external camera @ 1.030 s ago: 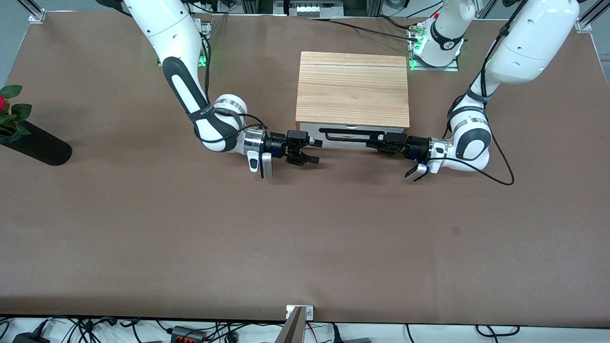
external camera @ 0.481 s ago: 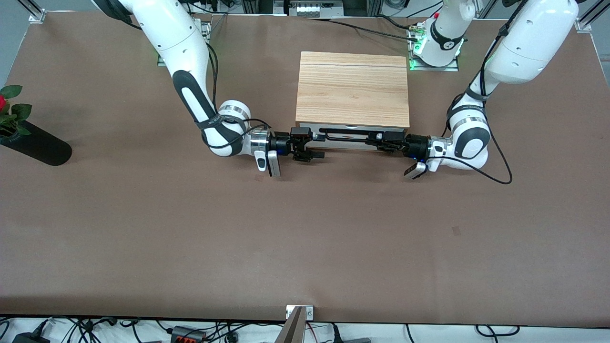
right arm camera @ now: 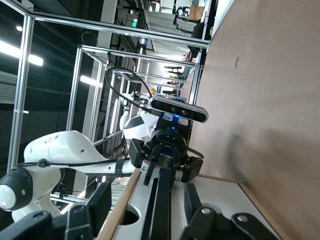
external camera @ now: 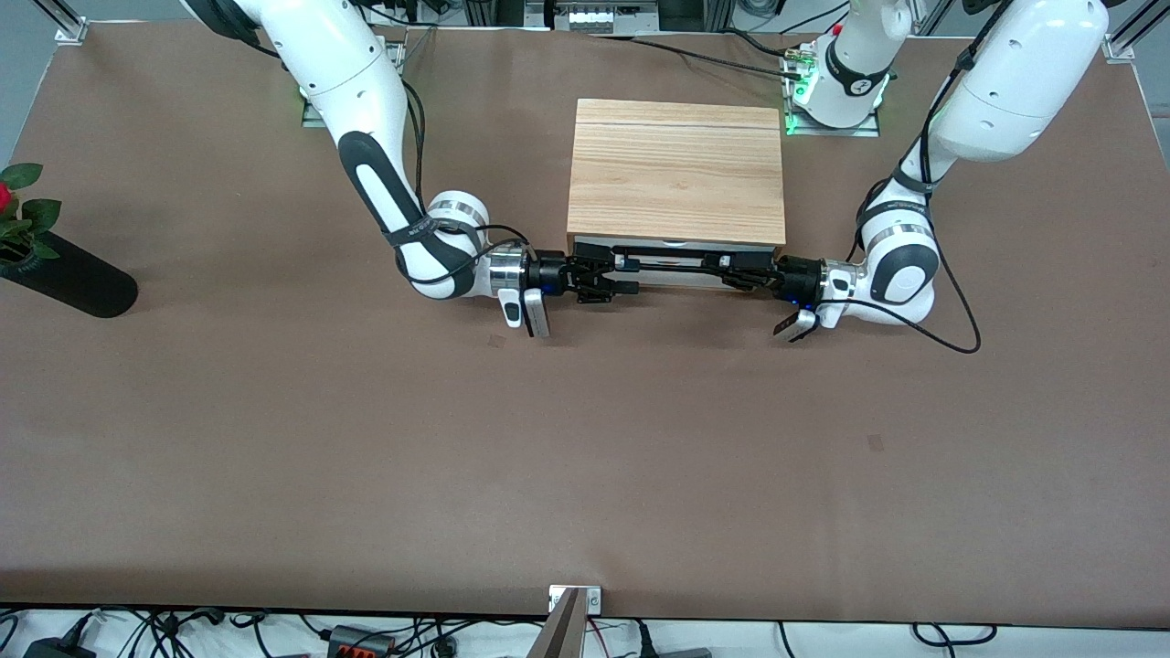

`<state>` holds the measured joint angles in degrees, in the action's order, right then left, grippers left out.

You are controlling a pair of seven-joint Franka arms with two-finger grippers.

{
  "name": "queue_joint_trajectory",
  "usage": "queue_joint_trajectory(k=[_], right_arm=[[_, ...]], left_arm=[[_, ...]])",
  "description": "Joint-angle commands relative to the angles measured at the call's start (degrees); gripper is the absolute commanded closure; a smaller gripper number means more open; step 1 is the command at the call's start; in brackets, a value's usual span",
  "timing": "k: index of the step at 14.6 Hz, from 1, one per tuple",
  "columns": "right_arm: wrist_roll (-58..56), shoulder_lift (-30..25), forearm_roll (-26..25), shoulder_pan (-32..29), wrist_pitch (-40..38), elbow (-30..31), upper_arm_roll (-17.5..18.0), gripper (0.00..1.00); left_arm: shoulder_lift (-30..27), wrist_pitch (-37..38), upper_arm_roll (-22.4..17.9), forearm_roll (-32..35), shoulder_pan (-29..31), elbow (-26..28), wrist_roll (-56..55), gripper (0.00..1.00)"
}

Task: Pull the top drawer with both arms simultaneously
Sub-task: 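Close the right gripper and the left gripper on the black handle, then pull the handle outward with both grippers to slide the drawer open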

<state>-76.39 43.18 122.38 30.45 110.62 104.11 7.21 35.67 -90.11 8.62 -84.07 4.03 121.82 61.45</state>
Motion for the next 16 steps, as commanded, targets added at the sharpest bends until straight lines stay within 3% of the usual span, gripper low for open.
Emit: queue_joint_trajectory(k=[1, 4, 6, 10, 16], right_arm=[[1.51, 0.24, -2.84, 0.22, -0.15, -0.67, -0.09, 0.45], [1.42, 0.24, -2.93, 1.01, -0.15, -0.23, -0.09, 0.51], [1.42, 0.24, -3.02, 1.1, -0.32, -0.14, -0.09, 0.6], [0.9, 0.24, -4.25, 1.01, -0.41, 0.04, -0.09, 0.72], [0.81, 0.5, -6.54, 0.75, -0.5, 0.92, -0.18, 0.74]], left_arm=[[-1.57, 1.34, 0.26, -0.48, 0.37, 1.22, -0.28, 0.78], [-1.4, 1.34, 0.26, -0.48, 0.37, 1.22, -0.28, 0.82], [-1.4, 1.34, 0.26, -0.48, 0.37, 1.14, -0.28, 0.91], [-1.31, 1.34, 0.26, -0.48, 0.37, 1.14, -0.28, 0.95], [-1.22, 1.34, 0.26, -0.48, 0.37, 0.96, -0.37, 0.99]])
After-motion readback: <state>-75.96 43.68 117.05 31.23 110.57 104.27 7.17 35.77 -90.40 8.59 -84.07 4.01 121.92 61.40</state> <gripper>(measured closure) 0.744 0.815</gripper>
